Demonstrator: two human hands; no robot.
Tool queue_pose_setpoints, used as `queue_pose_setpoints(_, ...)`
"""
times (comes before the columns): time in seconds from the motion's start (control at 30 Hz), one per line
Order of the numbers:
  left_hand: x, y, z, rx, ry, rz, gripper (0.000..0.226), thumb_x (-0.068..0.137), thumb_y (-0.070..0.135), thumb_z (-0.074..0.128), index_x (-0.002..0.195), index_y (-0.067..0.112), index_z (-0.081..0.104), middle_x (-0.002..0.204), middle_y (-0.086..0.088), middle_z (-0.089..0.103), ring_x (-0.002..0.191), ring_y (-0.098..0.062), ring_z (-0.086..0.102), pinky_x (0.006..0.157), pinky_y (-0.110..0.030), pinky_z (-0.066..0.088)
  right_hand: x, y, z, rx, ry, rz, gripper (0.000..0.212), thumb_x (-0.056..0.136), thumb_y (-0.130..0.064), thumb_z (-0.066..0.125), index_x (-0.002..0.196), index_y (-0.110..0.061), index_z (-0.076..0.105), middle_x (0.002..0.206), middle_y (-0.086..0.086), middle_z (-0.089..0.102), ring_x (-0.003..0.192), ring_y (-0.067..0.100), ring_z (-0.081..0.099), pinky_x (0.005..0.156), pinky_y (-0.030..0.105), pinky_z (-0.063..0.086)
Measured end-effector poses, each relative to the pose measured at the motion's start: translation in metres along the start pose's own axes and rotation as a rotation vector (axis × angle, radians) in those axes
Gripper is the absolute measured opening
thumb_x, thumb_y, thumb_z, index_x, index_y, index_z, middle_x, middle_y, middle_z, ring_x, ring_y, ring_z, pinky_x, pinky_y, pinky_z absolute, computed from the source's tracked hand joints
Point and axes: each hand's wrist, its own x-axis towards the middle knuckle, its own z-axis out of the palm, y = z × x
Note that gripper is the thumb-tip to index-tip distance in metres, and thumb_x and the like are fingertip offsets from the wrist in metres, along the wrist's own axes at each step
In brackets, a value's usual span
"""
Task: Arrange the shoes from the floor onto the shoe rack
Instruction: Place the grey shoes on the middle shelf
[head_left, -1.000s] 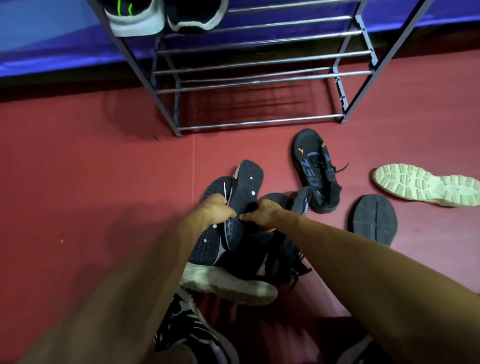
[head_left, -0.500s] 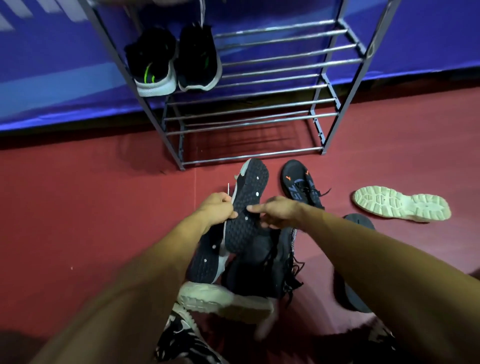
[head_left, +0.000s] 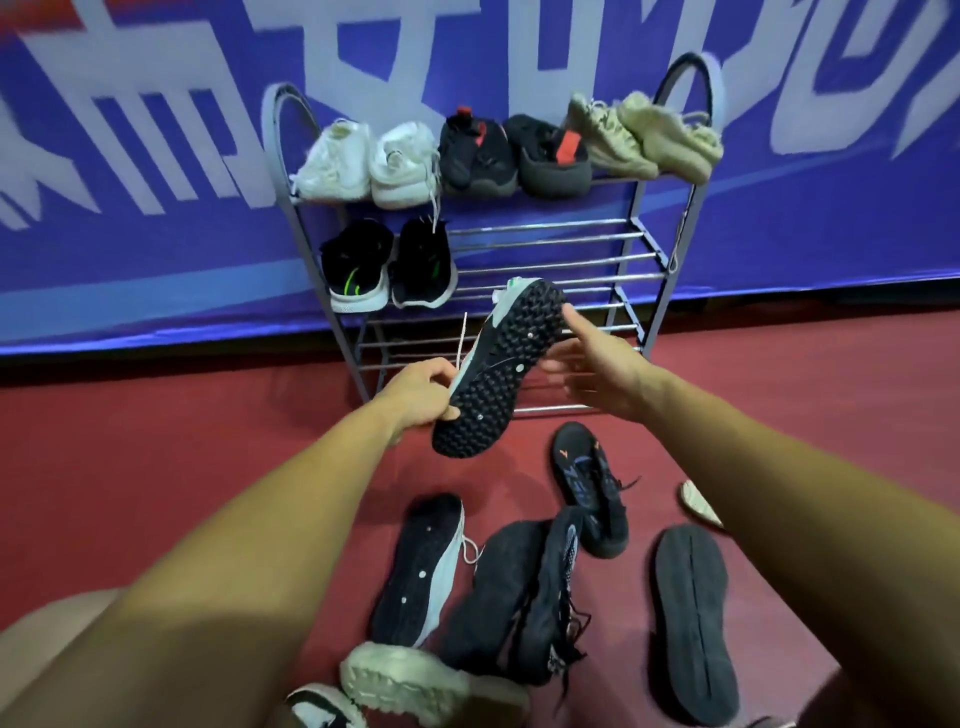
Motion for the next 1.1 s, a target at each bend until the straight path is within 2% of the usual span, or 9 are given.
queue_pose_setpoints(0.13, 0.001, 0.023, -0.015, 0.007, 0.075, 0.097, 0.036, 0.079, -0.016, 0.056, 0.080, 0.019, 0.063, 0.082, -0.002, 0.066, 0.072, -0.011, 0.059, 0.056, -0.012, 0.045, -0.010, -0.031, -0.022, 0.059, -0.049, 0.054, 0.082, 0.084, -0.081, 0.040, 0.109, -0.007, 0.065, 0.101, 0.011, 0.074, 0.078, 0.021, 0.066, 0.064, 0.029, 0.043)
queue_pose_setpoints(0.27, -0.003, 0.041, -0.018, 0.046, 0.214, 0.159, 0.027, 0.079, -0.012, 0.059, 0.083, 0.014, 0.065, 0.071, 0.000, 0.062, 0.043, 0.005, 0.053, 0.043, -0.006, 0.037, -0.020, -0.047, -0.024, 0.088, -0.077, 0.078, 0.070, 0.085, -0.071, 0.051, 0.106, -0.006, 0.064, 0.104, 0.011, 0.075, 0.073, 0.018, 0.065, 0.062, 0.026, 0.042)
queue_pose_setpoints(0.37, -0.002, 0.042, -0.015, 0.058, 0.299, 0.166, 0.031, 0.075, -0.008, 0.062, 0.079, 0.022, 0.066, 0.074, 0.001, 0.067, 0.060, -0.007, 0.058, 0.047, -0.011, 0.041, -0.024, -0.047, -0.023, 0.130, -0.103, 0.101, 0.060, 0.080, -0.067, 0.061, 0.095, -0.009, 0.064, 0.108, 0.012, 0.075, 0.076, 0.018, 0.066, 0.063, 0.027, 0.044)
queue_pose_setpoints(0.43, 0.002, 0.039, -0.015, 0.054, 0.332, 0.161, 0.034, 0.069, -0.009, 0.062, 0.074, 0.025, 0.065, 0.079, -0.002, 0.072, 0.070, -0.014, 0.058, 0.059, -0.022, 0.046, -0.024, -0.047, -0.021, 0.155, -0.121, 0.115, 0.057, 0.077, -0.066, 0.065, 0.091, -0.011, 0.061, 0.107, 0.012, 0.074, 0.079, 0.019, 0.068, 0.065, 0.028, 0.045)
queue_pose_setpoints(0.53, 0.007, 0.034, -0.016, 0.028, 0.315, 0.202, 0.041, 0.062, -0.012, 0.066, 0.070, 0.029, 0.066, 0.074, -0.002, 0.070, 0.068, -0.014, 0.057, 0.066, -0.029, 0.051, -0.022, -0.048, -0.019, 0.195, -0.152, 0.135, 0.060, 0.074, -0.068, 0.068, 0.100, -0.015, 0.056, 0.106, 0.013, 0.072, 0.087, 0.024, 0.071, 0.068, 0.030, 0.048)
queue_pose_setpoints(0.63, 0.010, 0.032, -0.018, 0.050, 0.317, 0.244, 0.037, 0.062, -0.008, 0.068, 0.072, 0.027, 0.066, 0.066, 0.004, 0.058, 0.064, -0.015, 0.049, 0.062, -0.024, 0.042, -0.021, -0.049, -0.020, 0.159, -0.195, 0.143, 0.049, 0.075, -0.053, 0.069, 0.106, -0.017, 0.057, 0.105, 0.013, 0.071, 0.085, 0.023, 0.070, 0.069, 0.029, 0.050)
queue_pose_setpoints(0.83, 0.012, 0.035, -0.018, -0.165, 0.238, 0.158, 0.032, 0.073, 0.024, 0.079, 0.104, 0.028, 0.072, 0.091, 0.000, 0.071, 0.085, -0.020, 0.065, 0.079, -0.028, 0.047, -0.016, -0.046, -0.012, 0.130, -0.138, 0.059, 0.030, 0.067, -0.029, 0.068, 0.087, -0.009, 0.059, 0.078, 0.009, 0.056, 0.065, 0.018, 0.055, 0.064, 0.026, 0.046)
queue_pose_setpoints(0.93, 0.004, 0.052, -0.010, -0.343, 0.197, 0.102, 0.026, 0.082, 0.030, 0.072, 0.105, 0.023, 0.064, 0.091, 0.000, 0.069, 0.077, -0.015, 0.062, 0.067, -0.029, 0.046, -0.014, -0.044, -0.009, 0.172, -0.099, 0.004, 0.017, 0.069, -0.025, 0.067, 0.075, -0.011, 0.059, 0.073, 0.006, 0.055, 0.064, 0.017, 0.051, 0.065, 0.027, 0.044)
queue_pose_setpoints(1.1, -0.003, 0.070, 0.002, -0.624, 0.008, -0.006, 0.023, 0.085, 0.038, 0.062, 0.100, 0.021, 0.067, 0.090, 0.001, 0.069, 0.072, -0.013, 0.059, 0.058, -0.024, 0.040, -0.009, -0.041, 0.005, 0.220, -0.065, -0.067, 0.007, 0.081, -0.019, 0.061, 0.077, -0.012, 0.060, 0.059, -0.001, 0.055, 0.055, 0.012, 0.044, 0.063, 0.025, 0.039)
